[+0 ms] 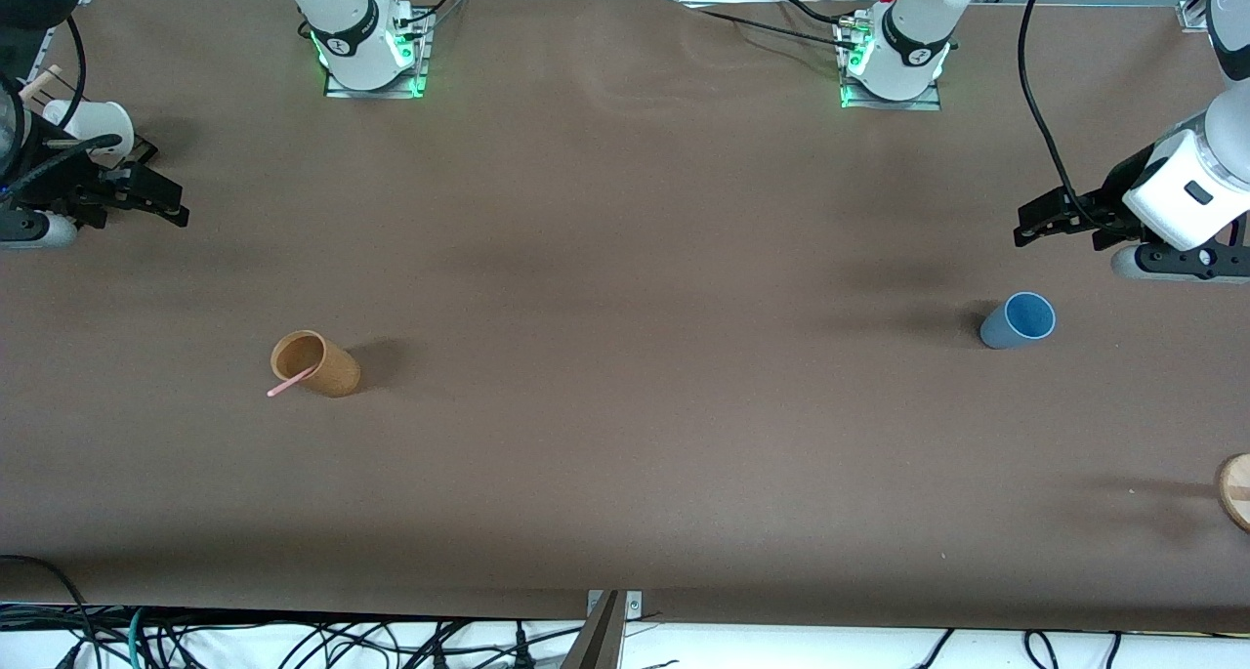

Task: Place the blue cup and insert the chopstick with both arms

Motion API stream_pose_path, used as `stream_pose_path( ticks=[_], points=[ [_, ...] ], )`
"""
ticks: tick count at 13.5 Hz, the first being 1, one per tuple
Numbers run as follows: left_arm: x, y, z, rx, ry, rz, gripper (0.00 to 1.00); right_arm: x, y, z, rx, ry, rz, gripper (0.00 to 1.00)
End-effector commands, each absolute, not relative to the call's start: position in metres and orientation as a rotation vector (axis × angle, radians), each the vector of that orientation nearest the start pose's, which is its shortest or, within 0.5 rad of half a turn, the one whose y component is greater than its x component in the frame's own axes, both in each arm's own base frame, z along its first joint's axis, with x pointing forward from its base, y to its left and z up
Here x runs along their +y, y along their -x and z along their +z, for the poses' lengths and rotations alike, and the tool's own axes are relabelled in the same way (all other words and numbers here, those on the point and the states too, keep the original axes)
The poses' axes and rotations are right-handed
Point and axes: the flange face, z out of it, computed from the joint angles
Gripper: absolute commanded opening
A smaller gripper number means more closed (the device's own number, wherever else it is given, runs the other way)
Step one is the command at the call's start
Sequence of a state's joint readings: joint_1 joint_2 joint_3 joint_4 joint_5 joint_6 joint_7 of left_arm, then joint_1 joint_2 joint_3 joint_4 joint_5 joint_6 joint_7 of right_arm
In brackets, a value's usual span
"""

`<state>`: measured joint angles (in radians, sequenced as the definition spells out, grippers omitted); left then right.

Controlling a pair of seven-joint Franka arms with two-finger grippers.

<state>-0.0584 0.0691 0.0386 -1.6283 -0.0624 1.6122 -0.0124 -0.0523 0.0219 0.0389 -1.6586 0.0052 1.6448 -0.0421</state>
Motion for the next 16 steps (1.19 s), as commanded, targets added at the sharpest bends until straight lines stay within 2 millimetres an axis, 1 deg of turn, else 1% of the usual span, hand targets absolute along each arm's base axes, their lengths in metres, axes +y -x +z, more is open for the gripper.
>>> stream_pose_path(
  ticks=[1,7,12,14,16],
  points=[
    [-0.021,-0.574,0.565,-0.005,3.207,0.125,1.00,-0.010,-0.564,0.581,-0.058,3.143,0.051,1.00],
    [-0.015,-0.574,0.564,-0.020,3.208,0.130,1.00,-0.012,-0.565,0.580,-0.053,3.140,0.055,1.00],
    [-0.019,-0.577,0.557,-0.016,3.211,0.145,1.00,-0.012,-0.565,0.580,-0.046,3.143,0.053,1.00],
    [-0.017,-0.583,0.545,-0.022,3.204,0.171,1.00,-0.013,-0.566,0.579,-0.047,3.144,0.056,1.00],
    [-0.012,-0.587,0.527,-0.037,3.202,0.222,1.00,-0.014,-0.567,0.577,-0.053,3.141,0.063,1.00]
  ],
)
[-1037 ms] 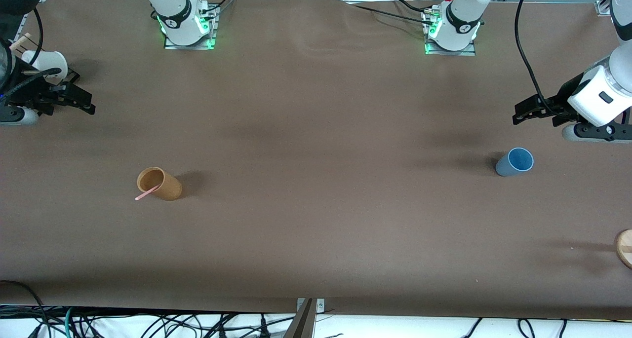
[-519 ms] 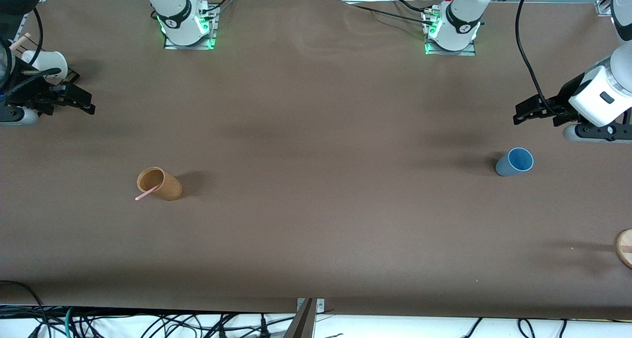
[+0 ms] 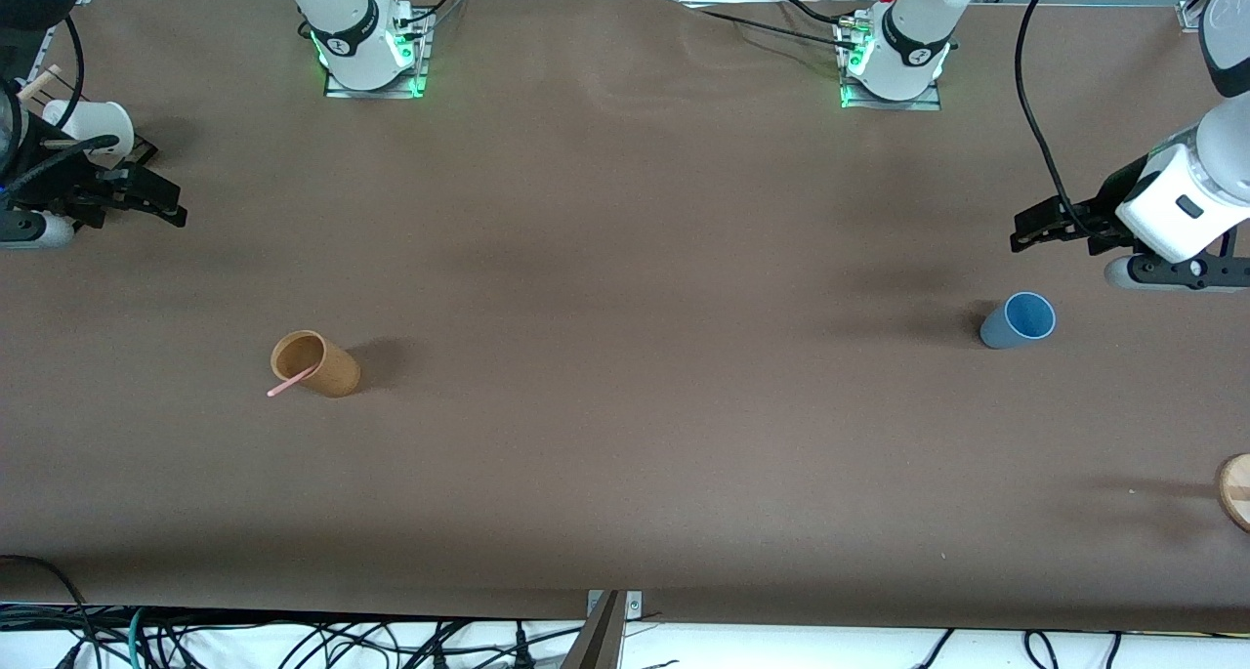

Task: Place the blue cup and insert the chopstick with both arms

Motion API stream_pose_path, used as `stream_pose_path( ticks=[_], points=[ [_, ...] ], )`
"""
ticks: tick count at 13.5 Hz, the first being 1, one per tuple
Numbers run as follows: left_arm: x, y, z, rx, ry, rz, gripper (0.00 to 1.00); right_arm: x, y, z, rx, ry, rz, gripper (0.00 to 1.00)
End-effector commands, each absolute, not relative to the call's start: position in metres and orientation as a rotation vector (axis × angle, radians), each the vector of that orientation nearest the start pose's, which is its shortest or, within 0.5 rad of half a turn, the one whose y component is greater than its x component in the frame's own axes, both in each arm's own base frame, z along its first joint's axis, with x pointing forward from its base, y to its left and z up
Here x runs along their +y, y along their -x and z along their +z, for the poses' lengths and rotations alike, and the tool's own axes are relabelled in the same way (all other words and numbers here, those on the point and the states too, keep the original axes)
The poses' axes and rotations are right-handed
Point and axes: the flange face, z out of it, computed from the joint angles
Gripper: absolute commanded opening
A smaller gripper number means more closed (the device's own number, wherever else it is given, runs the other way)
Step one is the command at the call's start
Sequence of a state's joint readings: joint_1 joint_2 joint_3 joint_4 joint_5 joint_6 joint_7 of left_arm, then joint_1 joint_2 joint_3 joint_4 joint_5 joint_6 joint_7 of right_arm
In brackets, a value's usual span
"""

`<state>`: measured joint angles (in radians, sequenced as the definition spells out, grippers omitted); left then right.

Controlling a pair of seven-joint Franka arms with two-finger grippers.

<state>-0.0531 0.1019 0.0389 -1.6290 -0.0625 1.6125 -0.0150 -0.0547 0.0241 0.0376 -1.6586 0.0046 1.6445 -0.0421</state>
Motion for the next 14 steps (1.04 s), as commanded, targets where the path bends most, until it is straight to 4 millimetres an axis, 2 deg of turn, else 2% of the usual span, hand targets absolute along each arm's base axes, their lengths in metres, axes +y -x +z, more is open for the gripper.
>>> stream_pose_path(
  ticks=[1,2,4,5,8,12,14],
  points=[
    [-0.008,-0.591,0.513,-0.052,3.201,0.242,1.00,-0.012,-0.567,0.577,-0.052,3.135,0.060,1.00],
    [-0.004,-0.596,0.501,-0.065,3.200,0.229,1.00,-0.012,-0.568,0.579,-0.054,3.132,0.055,1.00],
    [-0.004,-0.599,0.448,-0.055,3.193,0.260,1.00,-0.014,-0.573,0.566,-0.021,3.131,0.091,1.00],
    [-0.004,-0.594,0.423,-0.057,3.192,0.260,1.00,-0.014,-0.573,0.565,-0.026,3.131,0.093,1.00],
    [0.000,-0.581,0.373,-0.005,3.124,0.225,1.00,-0.014,-0.567,0.583,-0.050,3.132,0.057,1.00],
    [0.012,-0.569,0.334,0.117,3.076,0.136,1.00,-0.013,-0.569,0.593,-0.047,3.133,0.024,1.00],
    [0.029,-0.562,0.316,0.160,3.074,0.081,1.00,-0.013,-0.570,0.592,-0.047,3.130,0.026,1.00]
  ],
)
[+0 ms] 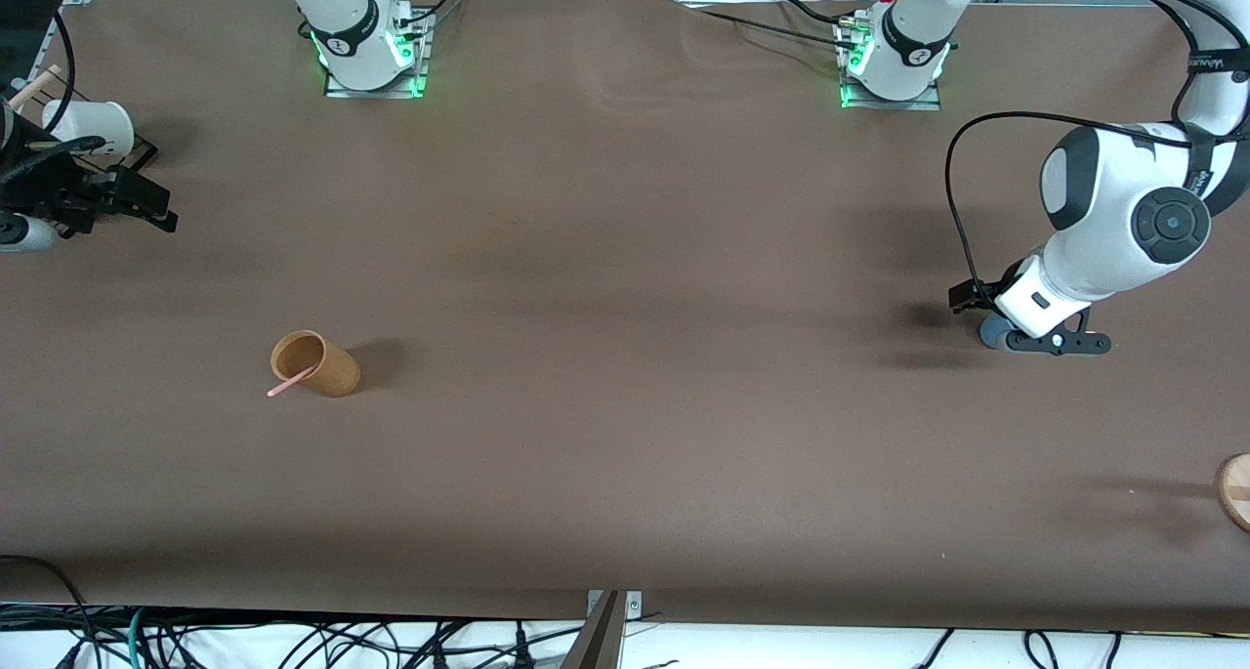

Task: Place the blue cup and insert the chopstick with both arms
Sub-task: 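Lower the left gripper onto the blue cup while the right gripper reaches the chopstick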

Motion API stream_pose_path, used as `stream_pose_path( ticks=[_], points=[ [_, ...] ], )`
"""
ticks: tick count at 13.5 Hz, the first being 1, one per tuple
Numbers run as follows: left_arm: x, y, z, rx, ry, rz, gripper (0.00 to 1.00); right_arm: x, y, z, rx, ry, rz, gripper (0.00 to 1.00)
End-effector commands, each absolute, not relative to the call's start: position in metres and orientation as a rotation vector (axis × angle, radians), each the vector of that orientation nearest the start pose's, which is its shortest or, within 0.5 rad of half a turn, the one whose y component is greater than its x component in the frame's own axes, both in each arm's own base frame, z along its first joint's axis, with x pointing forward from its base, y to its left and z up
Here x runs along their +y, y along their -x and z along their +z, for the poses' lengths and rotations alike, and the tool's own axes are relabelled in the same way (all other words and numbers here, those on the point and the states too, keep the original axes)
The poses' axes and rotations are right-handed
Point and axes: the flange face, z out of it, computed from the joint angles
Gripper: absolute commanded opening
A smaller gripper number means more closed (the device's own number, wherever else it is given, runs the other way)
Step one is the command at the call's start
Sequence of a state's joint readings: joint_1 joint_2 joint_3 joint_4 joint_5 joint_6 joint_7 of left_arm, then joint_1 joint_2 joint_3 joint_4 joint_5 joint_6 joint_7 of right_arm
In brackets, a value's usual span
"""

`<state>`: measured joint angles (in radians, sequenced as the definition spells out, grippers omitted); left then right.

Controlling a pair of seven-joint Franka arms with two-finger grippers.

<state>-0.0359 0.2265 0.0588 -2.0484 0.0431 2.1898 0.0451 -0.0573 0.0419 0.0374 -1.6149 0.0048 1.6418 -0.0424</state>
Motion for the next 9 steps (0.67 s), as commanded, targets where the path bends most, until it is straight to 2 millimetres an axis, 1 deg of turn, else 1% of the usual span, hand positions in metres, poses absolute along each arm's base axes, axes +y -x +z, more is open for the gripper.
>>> stream_pose_path(
  ticks=[1,2,4,5,6,7,8,9],
  points=[
    [0.032,-0.557,0.308,0.198,3.072,0.061,1.00,-0.012,-0.570,0.590,-0.049,3.129,0.030,1.00],
    [0.042,-0.554,0.302,0.203,3.070,0.044,1.00,-0.011,-0.572,0.587,-0.052,3.129,0.038,1.00],
    [0.048,-0.550,0.293,0.223,3.067,0.027,1.00,-0.008,-0.575,0.575,-0.064,3.126,0.071,1.00],
    [0.049,-0.546,0.287,0.222,3.068,0.032,1.00,-0.008,-0.580,0.565,-0.069,3.132,0.095,1.00],
    [0.053,-0.545,0.284,0.215,3.067,0.025,1.00,-0.007,-0.584,0.555,-0.074,3.132,0.112,1.00],
    [0.058,-0.541,0.280,0.203,3.069,0.023,1.00,-0.005,-0.593,0.536,-0.098,3.128,0.150,1.00],
    [0.059,-0.538,0.276,0.203,3.069,0.023,1.00,-0.001,-0.604,0.518,-0.124,3.124,0.141,1.00],
    [0.059,-0.534,0.271,0.201,3.070,0.026,1.00,0.002,-0.618,0.496,-0.136,3.124,0.119,1.00]
  ],
)
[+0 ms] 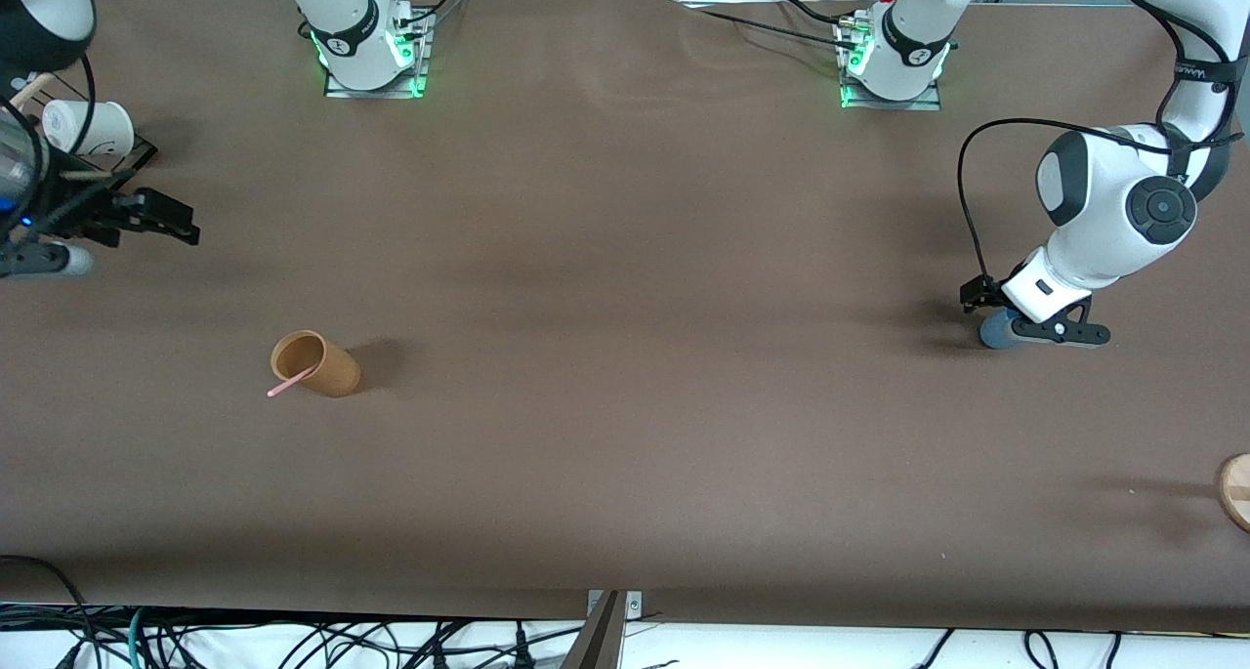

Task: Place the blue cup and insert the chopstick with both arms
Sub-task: 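Lower the left gripper onto the blue cup while the right gripper reaches the chopstick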

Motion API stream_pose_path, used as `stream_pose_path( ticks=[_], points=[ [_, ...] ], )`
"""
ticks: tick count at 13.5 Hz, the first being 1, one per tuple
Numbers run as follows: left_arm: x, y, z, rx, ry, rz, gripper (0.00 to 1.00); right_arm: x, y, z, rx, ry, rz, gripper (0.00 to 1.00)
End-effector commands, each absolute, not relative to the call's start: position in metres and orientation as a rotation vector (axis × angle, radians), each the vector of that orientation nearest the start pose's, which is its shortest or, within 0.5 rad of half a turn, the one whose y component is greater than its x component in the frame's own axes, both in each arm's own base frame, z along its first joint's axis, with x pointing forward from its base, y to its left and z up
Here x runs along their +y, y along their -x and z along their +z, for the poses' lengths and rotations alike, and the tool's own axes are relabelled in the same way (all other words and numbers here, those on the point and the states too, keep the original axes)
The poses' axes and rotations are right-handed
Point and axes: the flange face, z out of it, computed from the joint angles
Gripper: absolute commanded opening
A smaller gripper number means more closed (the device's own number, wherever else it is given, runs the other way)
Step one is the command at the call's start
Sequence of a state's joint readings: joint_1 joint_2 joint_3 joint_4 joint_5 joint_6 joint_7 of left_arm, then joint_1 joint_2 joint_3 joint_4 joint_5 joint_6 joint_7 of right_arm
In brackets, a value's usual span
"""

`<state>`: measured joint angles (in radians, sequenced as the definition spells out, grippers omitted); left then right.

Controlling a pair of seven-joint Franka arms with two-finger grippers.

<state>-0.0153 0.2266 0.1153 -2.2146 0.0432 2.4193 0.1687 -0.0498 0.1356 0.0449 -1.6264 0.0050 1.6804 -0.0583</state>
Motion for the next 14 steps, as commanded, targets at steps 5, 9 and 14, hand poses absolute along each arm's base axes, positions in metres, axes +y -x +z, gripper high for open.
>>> stream_pose_path(
  ticks=[5,9,14],
  points=[
    [0.062,-0.524,0.242,0.188,3.073,0.049,0.89,0.011,-0.660,0.393,-0.147,3.111,0.025,0.95],
    [0.065,-0.523,0.237,0.173,3.075,0.065,0.02,0.023,-0.661,0.365,-0.190,3.110,-0.202,0.83],
    [0.069,-0.527,0.241,0.166,3.073,0.059,0.00,0.031,-0.647,0.330,-0.277,3.097,-0.268,0.81]
  ],
)
